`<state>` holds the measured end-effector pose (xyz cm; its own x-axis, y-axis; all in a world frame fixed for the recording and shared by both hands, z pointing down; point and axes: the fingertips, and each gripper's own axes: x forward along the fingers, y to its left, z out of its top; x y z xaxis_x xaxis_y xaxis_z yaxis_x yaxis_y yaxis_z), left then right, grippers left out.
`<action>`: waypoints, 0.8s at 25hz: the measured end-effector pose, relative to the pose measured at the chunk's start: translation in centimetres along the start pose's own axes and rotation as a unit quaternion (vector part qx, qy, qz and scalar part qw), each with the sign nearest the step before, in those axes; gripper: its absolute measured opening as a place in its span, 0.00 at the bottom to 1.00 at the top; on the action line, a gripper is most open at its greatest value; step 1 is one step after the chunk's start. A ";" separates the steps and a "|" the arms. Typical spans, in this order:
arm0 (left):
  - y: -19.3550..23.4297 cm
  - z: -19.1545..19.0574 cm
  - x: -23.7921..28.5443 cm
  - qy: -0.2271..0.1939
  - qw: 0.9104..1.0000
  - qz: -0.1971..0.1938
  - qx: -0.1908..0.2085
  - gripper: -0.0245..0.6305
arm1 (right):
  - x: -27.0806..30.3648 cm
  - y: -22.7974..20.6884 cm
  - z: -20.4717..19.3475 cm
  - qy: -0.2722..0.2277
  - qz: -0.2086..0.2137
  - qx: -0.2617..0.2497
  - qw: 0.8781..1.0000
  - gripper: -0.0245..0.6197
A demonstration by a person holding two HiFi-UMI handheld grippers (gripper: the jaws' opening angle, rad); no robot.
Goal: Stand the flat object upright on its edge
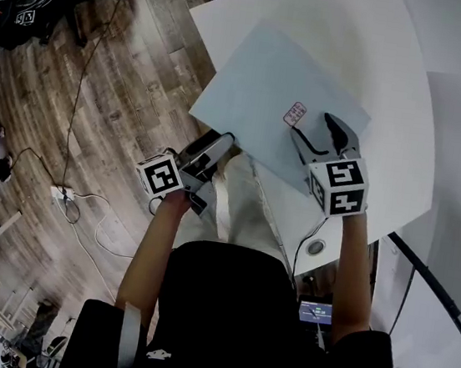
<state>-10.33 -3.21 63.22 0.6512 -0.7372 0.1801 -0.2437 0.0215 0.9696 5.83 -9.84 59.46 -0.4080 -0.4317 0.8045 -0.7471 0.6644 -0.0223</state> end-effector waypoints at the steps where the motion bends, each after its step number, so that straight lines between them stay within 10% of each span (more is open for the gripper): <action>1: 0.0 0.0 0.0 -0.001 1.000 -0.001 -0.001 0.59 | 0.0 0.2 0.1 -0.001 0.002 -0.002 1.000 0.53; 20: 0.9 0.2 1.0 0.010 1.000 -0.019 0.004 0.58 | 1.3 2.1 -0.2 -0.004 0.023 -0.025 0.999 0.53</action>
<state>-10.07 -4.06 64.21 0.6747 -0.7232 0.1474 -0.2250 -0.0114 0.9743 3.83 -8.92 60.56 -0.4454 -0.4048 0.7986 -0.7002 0.7133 -0.0290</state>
